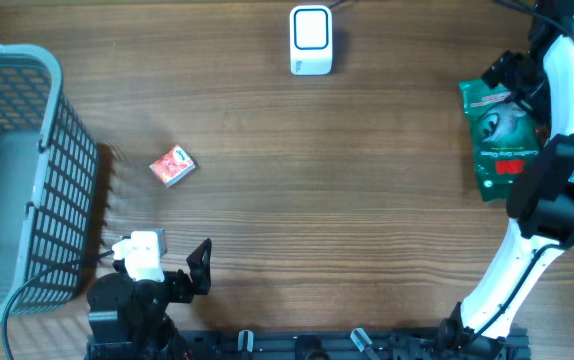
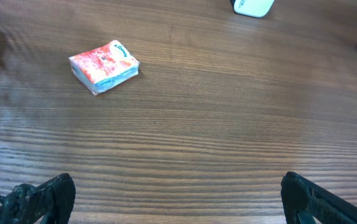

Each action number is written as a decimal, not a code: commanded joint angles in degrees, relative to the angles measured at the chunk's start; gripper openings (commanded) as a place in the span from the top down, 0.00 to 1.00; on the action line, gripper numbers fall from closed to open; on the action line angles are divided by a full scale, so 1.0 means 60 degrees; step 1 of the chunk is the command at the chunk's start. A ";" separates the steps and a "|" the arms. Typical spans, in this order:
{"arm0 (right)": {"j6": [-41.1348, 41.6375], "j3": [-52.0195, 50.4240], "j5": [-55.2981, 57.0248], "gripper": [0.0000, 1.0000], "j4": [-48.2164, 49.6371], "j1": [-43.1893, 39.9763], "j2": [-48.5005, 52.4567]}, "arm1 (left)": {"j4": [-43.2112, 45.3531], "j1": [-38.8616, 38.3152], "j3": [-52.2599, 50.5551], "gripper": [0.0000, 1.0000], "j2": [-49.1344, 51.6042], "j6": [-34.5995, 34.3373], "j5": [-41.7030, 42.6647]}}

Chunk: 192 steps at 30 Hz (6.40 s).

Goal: Scan the item barcode

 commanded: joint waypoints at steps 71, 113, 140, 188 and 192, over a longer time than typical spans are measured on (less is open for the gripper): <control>0.0426 -0.0149 -1.2404 0.96 -0.3417 0.5042 -0.0109 | 0.0047 0.0040 -0.0025 0.00 -0.0069 0.0044 0.0076; 1.3183 -0.7435 -1.2036 0.96 -0.3446 0.2401 0.0288 | 0.0047 0.0040 -0.0025 0.00 -0.0069 0.0044 0.0076; 0.2874 -0.5563 -1.6710 0.95 -0.3450 0.2517 -0.0550 | 0.0047 0.0040 -0.0025 0.00 -0.0069 0.0044 0.0076; 0.4823 -0.3672 -0.2164 0.95 0.1453 0.1563 -0.2288 | 0.0047 0.0040 -0.0025 0.00 -0.0069 0.0044 0.0076; 0.5147 -0.3676 0.1282 0.96 -0.0867 0.0244 -0.2885 | 0.0047 0.0040 -0.0025 0.00 -0.0069 0.0047 0.0076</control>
